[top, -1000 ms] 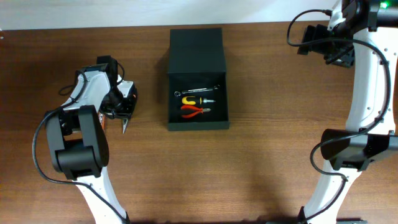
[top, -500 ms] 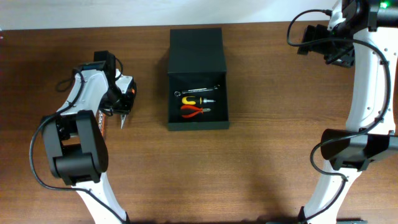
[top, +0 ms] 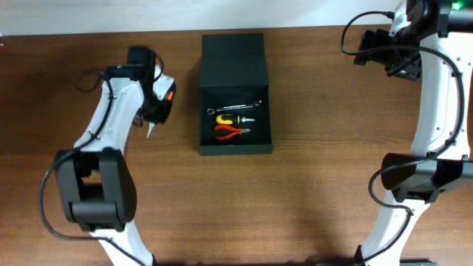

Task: Pack container
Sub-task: 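Carry the orange pliers into the box and release them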

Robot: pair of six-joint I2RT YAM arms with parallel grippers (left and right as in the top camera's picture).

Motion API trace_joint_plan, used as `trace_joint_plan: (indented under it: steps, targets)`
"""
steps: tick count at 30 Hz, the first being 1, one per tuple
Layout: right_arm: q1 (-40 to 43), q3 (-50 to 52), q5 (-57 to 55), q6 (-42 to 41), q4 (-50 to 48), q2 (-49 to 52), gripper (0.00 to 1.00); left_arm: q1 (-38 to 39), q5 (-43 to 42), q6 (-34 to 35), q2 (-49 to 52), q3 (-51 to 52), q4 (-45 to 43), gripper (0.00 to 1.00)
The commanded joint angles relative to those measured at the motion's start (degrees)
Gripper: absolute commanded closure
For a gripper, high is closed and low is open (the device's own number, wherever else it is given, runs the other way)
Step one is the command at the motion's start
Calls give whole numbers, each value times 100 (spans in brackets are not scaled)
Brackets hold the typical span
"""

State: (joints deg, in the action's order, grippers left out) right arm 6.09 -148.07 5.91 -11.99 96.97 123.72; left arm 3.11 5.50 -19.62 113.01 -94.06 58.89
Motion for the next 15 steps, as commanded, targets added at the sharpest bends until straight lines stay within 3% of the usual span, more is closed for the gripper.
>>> trace_joint_plan:
  steps: [1, 9, 15]
  targets:
    - [33, 4, -52, 15, 35, 42, 12, 234, 295, -400, -599, -496, -17, 98]
    - [33, 4, -50, 15, 35, 42, 12, 942, 293, -1569, -890, -796, -109, 98]
    - [33, 4, -52, 15, 35, 42, 13, 1589, 208, -2017, -890, -793, -107, 98]
